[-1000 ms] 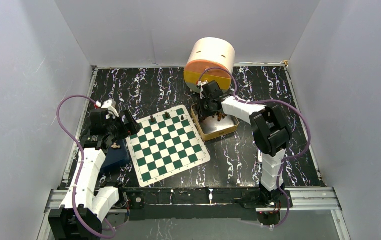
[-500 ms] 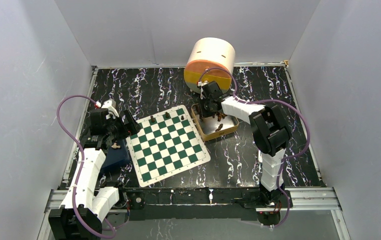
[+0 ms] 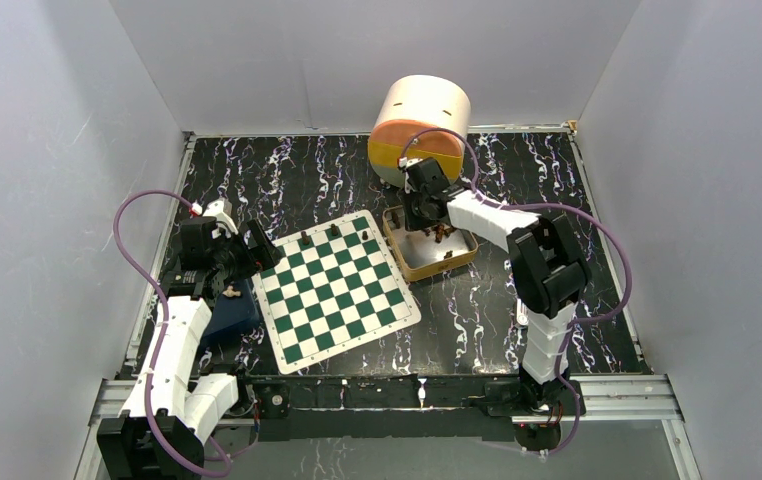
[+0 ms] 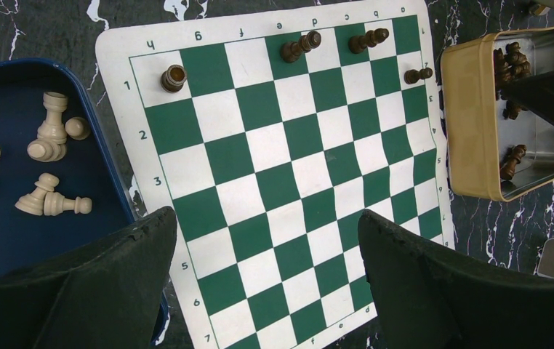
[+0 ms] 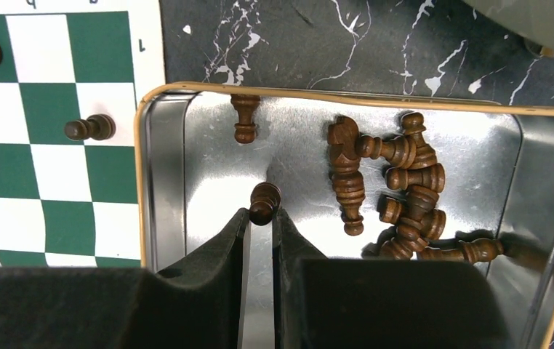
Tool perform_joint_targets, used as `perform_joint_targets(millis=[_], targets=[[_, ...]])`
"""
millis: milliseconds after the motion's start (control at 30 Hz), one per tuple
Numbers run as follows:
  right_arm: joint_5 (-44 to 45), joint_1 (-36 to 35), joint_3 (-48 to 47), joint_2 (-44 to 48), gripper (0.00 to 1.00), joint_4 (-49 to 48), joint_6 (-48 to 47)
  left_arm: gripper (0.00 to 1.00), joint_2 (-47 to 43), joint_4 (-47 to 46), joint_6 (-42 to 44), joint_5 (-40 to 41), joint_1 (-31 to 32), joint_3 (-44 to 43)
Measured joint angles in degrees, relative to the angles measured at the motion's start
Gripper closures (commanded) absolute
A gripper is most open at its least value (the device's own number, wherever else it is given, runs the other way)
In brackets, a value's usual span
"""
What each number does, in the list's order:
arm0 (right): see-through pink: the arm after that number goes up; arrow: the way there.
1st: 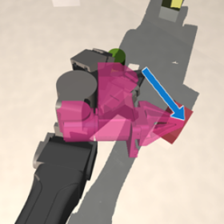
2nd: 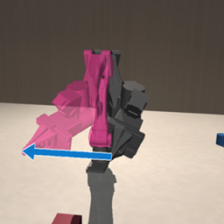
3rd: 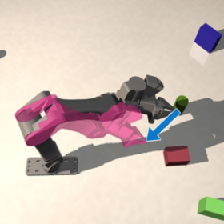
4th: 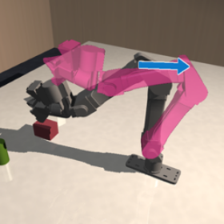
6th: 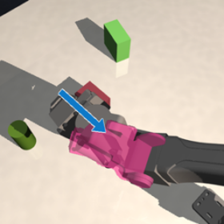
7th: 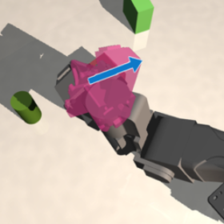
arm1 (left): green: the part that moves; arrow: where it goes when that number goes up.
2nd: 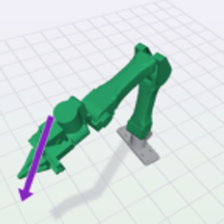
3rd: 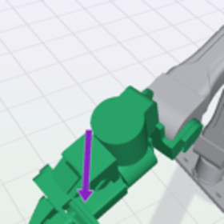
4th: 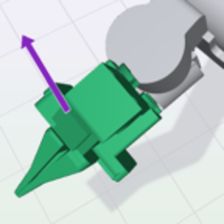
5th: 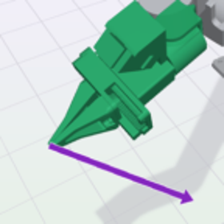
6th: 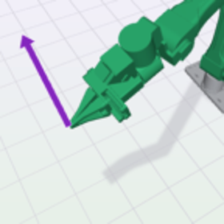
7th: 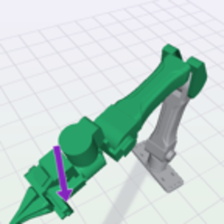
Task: Set up the chess pieces on the board
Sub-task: Pick up the chess piece from the storage box.
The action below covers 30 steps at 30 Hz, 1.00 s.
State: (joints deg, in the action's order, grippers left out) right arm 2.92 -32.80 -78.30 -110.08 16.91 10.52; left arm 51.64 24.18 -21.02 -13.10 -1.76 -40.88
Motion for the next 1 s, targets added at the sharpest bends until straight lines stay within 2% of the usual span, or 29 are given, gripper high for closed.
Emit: perform_joint_targets(millis=[500, 833, 1000], targets=[[-0.11, -2.75, -5.88, 3.69, 0.84, 3.1, 1.33, 0.09, 0.0, -0.15, 0.0, -0.11, 0.0, 0.0], [-0.02, -9.9, -10.05, 3.37, 0.85, 3.06, 2.97, 0.09, -0.55, -0.17, 0.0, -0.04, 0.0, 0.0], [0.33, -13.7, -13.4, -0.61, 0.85, 2.56, 3.08, 0.09, -0.63, -0.17, -0.02, 0.02, 0.0, 0.0]])
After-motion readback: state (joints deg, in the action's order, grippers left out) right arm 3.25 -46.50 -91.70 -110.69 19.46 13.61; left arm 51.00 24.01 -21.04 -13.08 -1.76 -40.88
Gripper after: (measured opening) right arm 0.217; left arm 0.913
